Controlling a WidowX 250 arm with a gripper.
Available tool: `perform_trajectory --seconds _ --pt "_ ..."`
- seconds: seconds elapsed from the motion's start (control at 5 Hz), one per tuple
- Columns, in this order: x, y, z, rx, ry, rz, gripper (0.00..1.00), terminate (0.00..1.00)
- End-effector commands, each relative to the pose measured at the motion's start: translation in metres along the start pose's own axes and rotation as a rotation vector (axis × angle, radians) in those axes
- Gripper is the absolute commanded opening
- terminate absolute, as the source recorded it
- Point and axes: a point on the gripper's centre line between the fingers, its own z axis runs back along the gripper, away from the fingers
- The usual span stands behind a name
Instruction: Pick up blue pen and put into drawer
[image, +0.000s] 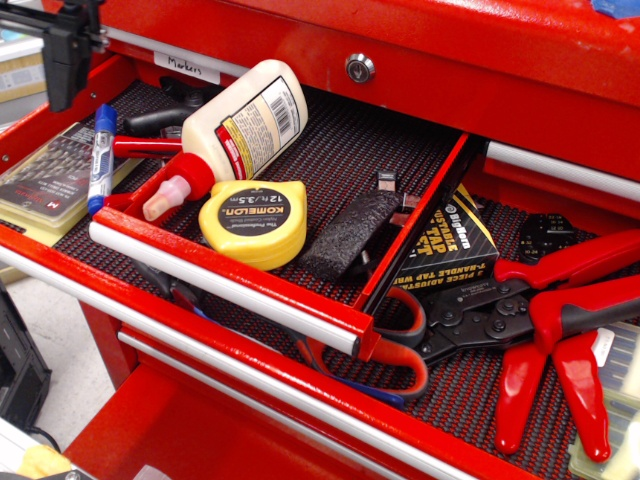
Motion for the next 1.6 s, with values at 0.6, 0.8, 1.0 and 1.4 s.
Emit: perform_trajectory --seconds 0.6,0.8,1.0,1.4 --pt "0.082 -0.004 -0.074 0.026 -0.154 0.097 1.0 0.0" --pt "0.094 -0.004 -0.094 0.007 -0.183 0.118 1.0 0.0" --pt "0.1 0.0 -0.107 -0.007 -0.197 0.146 1.0 0.0" --pt "0.099 -0.005 -0.134 -0.107 -0.162 0.18 0.0 0.0"
